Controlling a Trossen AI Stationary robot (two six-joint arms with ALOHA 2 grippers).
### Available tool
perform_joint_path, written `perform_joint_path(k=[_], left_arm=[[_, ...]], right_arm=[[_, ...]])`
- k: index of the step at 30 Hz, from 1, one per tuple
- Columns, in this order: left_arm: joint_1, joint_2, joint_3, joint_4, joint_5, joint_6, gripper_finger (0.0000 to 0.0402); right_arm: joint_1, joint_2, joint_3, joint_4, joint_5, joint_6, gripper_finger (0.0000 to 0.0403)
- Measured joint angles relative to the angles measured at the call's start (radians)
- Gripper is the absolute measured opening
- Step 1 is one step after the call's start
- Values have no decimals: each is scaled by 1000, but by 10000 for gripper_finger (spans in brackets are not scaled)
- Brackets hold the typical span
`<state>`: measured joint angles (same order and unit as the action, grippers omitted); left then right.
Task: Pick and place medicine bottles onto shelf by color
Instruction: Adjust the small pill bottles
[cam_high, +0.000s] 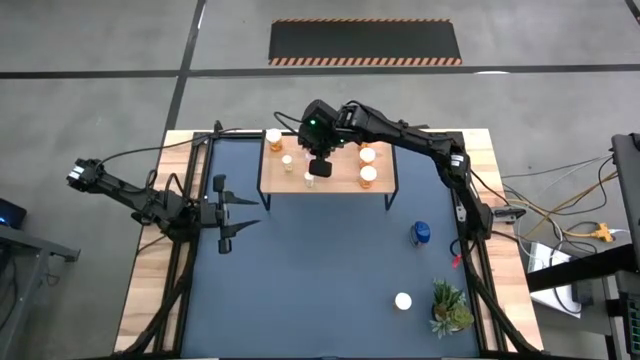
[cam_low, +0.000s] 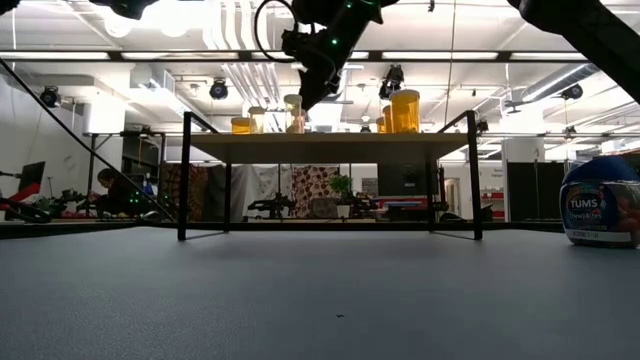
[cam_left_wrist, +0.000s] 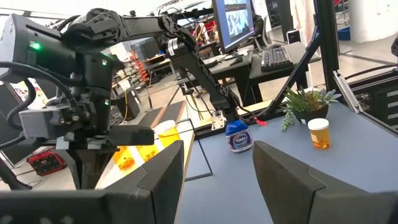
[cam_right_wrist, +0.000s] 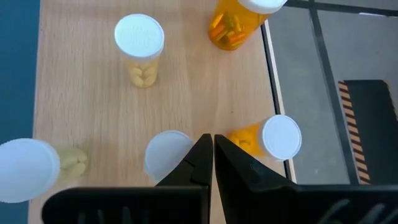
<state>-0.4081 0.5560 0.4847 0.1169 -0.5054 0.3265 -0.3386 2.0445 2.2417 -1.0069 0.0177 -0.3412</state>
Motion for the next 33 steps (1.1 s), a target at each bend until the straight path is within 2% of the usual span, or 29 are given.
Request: perform_joint_path(k=[33], left_arm=[[0,0,0,-1,0,0,176]], right_arm=[[18,0,9,-13,-44,34,9]])
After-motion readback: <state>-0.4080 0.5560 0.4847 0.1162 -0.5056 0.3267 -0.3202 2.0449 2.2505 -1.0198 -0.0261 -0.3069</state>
